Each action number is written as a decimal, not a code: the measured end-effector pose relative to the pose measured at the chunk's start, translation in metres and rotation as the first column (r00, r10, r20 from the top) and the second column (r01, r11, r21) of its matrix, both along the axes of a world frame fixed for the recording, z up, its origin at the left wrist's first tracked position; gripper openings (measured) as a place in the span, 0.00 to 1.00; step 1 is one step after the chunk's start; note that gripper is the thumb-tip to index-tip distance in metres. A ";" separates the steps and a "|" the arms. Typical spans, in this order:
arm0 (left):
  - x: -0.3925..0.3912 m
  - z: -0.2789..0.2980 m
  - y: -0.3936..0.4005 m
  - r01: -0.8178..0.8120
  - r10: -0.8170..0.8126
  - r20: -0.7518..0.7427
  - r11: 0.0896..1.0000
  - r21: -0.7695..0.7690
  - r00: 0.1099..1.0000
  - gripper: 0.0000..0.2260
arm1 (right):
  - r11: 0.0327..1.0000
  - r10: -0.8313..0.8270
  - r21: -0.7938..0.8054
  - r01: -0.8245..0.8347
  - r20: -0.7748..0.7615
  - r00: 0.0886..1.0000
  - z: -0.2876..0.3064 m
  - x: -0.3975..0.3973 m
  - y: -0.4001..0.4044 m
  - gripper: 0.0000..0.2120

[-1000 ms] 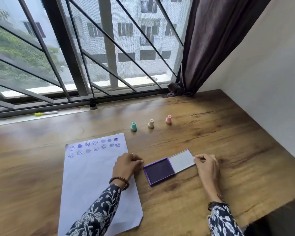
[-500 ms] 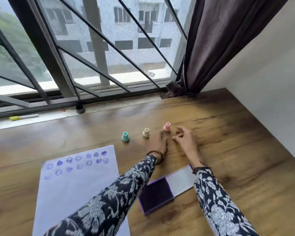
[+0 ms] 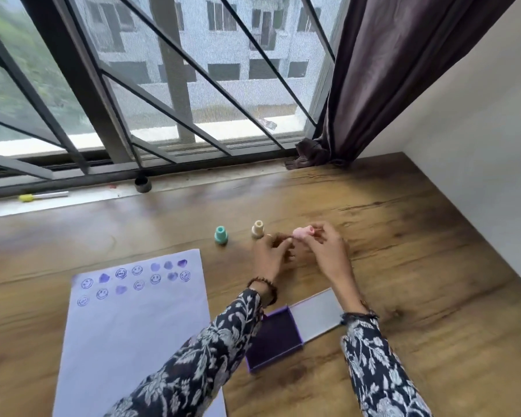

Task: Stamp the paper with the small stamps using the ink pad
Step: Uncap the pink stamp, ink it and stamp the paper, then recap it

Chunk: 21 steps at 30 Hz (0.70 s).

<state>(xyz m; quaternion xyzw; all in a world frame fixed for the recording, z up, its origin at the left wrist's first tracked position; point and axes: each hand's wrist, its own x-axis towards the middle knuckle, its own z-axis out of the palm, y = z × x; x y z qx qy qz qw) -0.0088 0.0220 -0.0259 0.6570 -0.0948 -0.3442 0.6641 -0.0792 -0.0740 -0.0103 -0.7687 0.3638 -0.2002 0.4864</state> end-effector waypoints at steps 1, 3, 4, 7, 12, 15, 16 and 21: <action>-0.004 0.004 0.012 -0.006 0.003 -0.048 0.998 -0.058 0.999 0.03 | 0.990 -0.017 0.142 0.003 0.099 0.995 0.003 -0.009 0.009 0.07; -0.014 0.010 0.036 -0.004 -0.015 -0.130 0.989 -0.145 0.991 0.06 | 0.950 -0.013 0.304 -0.067 0.254 0.967 0.008 -0.027 0.029 0.08; -0.020 0.013 0.048 0.005 -0.033 -0.162 0.985 -0.170 0.986 0.07 | 0.939 0.007 0.328 -0.107 0.293 0.956 0.010 -0.035 0.041 0.06; -0.034 0.024 0.083 0.039 -0.082 -0.194 0.976 -0.213 0.978 0.08 | 0.930 0.051 0.325 -0.170 0.343 0.938 0.014 -0.053 0.073 0.04; -0.042 0.037 0.125 0.091 -0.110 -0.095 0.978 -0.186 0.989 0.06 | 0.949 0.138 0.225 -0.222 0.338 0.931 0.021 -0.068 0.106 0.06; -0.044 0.045 0.138 0.116 -0.113 0.024 0.979 -0.168 0.993 0.07 | 0.943 0.159 0.234 -0.239 0.316 0.935 0.027 -0.071 0.117 0.13; -0.044 0.047 0.141 0.122 -0.114 0.061 0.979 -0.164 0.992 0.07 | 0.934 0.163 0.255 -0.250 0.319 0.934 0.027 -0.072 0.119 0.13; -0.042 0.050 0.151 0.133 -0.113 0.128 0.978 -0.159 0.985 0.07 | 0.890 0.029 0.427 -0.162 0.302 0.953 0.026 -0.071 0.134 0.16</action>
